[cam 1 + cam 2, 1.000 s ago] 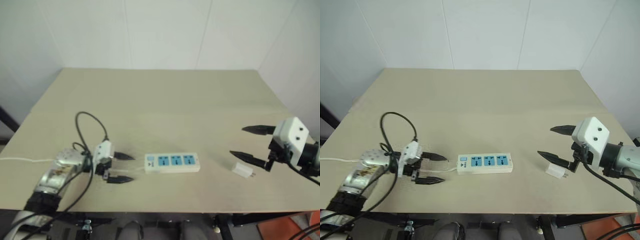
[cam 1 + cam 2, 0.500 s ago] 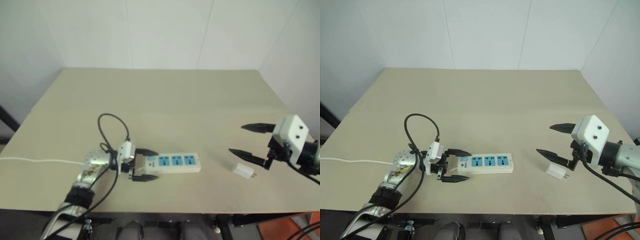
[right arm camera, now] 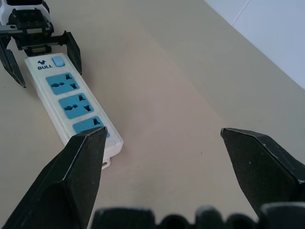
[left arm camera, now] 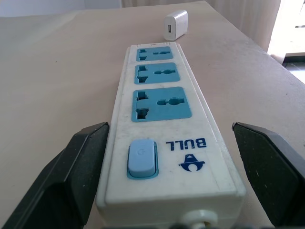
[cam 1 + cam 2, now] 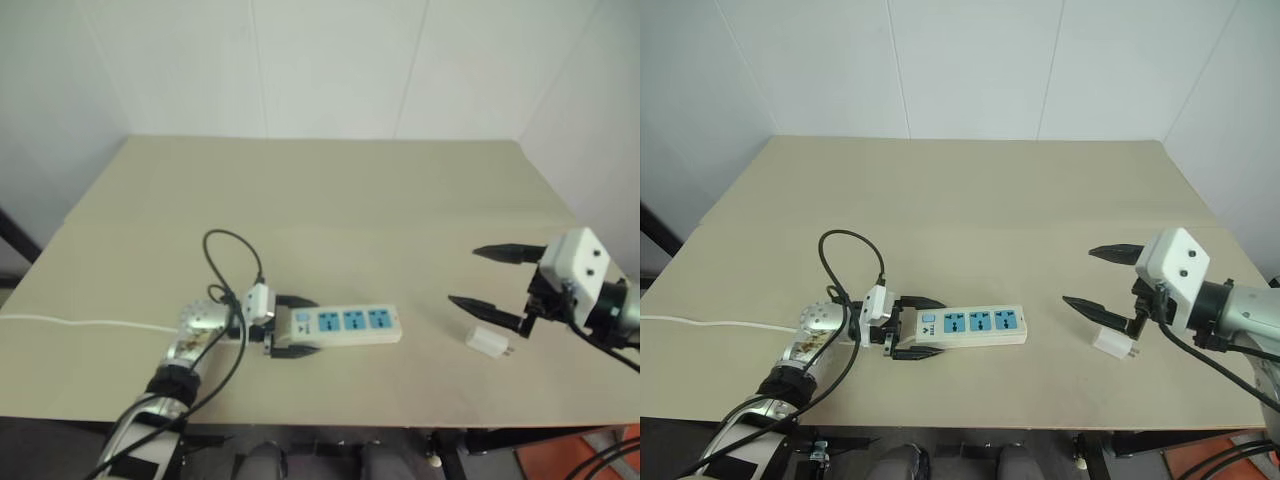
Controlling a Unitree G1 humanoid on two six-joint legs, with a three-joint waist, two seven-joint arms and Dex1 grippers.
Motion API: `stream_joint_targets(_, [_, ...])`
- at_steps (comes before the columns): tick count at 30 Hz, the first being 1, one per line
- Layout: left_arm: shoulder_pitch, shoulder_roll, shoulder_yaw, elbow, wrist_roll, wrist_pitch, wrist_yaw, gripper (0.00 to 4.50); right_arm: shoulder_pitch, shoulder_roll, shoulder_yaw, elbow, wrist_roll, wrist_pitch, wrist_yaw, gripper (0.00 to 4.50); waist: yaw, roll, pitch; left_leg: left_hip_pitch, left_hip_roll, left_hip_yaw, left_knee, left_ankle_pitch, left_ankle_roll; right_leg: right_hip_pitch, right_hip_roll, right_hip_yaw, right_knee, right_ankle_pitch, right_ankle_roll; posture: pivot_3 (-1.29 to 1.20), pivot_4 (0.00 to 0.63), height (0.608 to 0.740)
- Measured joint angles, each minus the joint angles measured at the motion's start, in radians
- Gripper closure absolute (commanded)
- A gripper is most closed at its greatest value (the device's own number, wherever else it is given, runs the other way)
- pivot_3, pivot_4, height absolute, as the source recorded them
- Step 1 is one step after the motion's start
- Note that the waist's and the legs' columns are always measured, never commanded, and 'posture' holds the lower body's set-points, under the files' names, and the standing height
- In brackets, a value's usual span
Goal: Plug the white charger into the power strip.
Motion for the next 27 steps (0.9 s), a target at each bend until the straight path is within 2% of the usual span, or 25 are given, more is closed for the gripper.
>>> stream_joint_targets(6, [-0.007, 0.000, -0.002, 0.012, 0.000, 0.024, -0.012, 0.01, 0.000, 0.000, 0.000, 0.000, 0.001, 0.000, 0.000, 0.00, 0.000, 0.001, 0.000, 0.000, 0.000, 0.000, 0.000, 0.000, 0.000, 0.000, 0.000, 0.000, 0.000, 0.000, 0.000, 0.00, 0.150, 0.740])
stream_joint_targets(18, [-0.044, 0.017, -0.034, 0.065, 0.081, 0.047, 0.010, 0.01, 0.002, -0.004, -0.008, -0.005, 0.026, 0.004, 0.000, 0.00, -0.005, 0.011, -0.008, 0.005, 0.000, 0.001, 0.000, 0.000, 0.000, 0.004, 0.000, 0.001, 0.000, -0.004, 0.006, 0.00, 0.150, 0.740])
stream_joint_targets(23, [-0.041, 0.006, -0.018, 0.081, 0.076, 0.062, 0.009, 1.19, -0.001, -0.004, -0.007, -0.004, 0.031, 0.004, -0.001, 0.00, -0.002, 0.011, -0.008, 0.004, 0.000, 0.001, 0.000, 0.000, 0.000, 0.003, 0.000, 0.001, 0.000, -0.004, 0.006, 0.00, 0.150, 0.740])
stream_joint_targets(27, [-0.030, 0.003, -0.008, 0.068, 0.071, 0.071, 0.006, 1.19, -0.015, -0.004, -0.004, 0.000, 0.032, 0.004, 0.000, 0.00, -0.004, 0.011, -0.008, 0.004, 0.000, 0.001, -0.001, 0.000, 0.000, 0.003, 0.000, 0.001, 0.000, -0.004, 0.006, 0.00, 0.150, 0.740])
